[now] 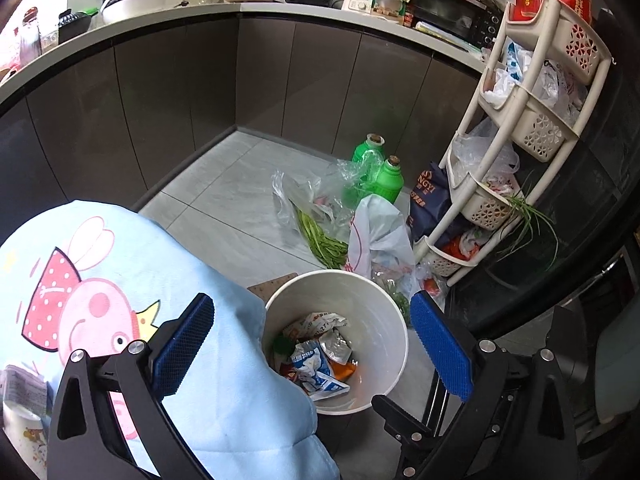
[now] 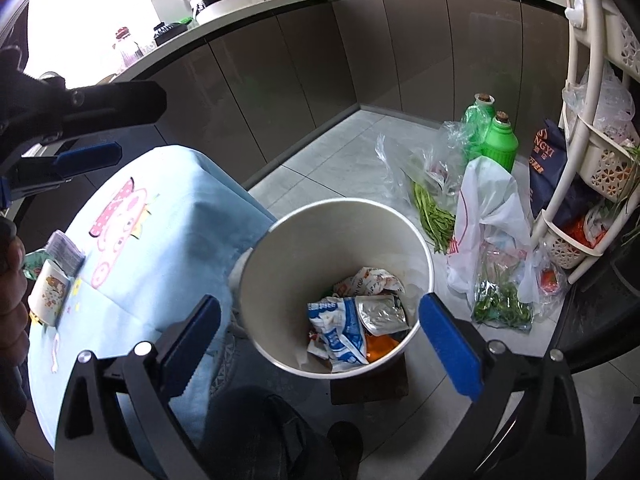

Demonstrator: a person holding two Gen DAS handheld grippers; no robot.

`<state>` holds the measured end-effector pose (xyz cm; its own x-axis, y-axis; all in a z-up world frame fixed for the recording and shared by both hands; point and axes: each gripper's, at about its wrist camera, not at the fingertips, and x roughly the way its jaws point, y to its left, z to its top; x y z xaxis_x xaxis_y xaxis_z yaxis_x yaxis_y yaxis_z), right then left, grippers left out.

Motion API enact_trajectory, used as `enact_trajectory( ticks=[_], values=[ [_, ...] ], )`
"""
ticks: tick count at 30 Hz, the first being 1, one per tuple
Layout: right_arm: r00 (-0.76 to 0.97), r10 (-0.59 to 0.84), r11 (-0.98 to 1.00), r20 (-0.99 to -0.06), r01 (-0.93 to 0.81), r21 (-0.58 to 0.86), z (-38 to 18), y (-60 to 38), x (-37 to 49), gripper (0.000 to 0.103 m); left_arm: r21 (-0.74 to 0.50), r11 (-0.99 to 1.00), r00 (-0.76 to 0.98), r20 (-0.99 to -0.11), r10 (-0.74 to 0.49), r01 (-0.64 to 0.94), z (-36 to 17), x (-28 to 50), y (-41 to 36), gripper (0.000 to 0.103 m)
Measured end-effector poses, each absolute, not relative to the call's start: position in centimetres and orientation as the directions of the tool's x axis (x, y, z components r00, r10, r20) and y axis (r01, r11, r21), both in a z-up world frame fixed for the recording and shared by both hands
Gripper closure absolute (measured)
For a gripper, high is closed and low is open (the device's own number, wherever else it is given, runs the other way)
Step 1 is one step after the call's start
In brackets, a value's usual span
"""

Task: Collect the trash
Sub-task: 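Move both tools back over the table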

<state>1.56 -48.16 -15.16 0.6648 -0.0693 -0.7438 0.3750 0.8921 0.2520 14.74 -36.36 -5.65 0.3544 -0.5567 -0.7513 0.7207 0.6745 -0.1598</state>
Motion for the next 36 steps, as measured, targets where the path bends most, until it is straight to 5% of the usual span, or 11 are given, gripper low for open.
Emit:
enact_trajectory(
  ticks=[21,36],
  values=[
    [0.760,-0.006,0.971,-0.650,0.160,0.178,-6.2,-39.8,2.3,0.003,-0.145,0.821,0.527,-0.703,-0.477,0.552,2.6,12.7,-24.9,0.009],
    [0.769,0.174,0.982,-0.615,-0.085,0.171,-3.1,-29.2,4.8,0.003,-0.195,0.957,0.649,-0.704,-0.288,0.213,2.8,12.4,-4.1,0.009]
  ],
)
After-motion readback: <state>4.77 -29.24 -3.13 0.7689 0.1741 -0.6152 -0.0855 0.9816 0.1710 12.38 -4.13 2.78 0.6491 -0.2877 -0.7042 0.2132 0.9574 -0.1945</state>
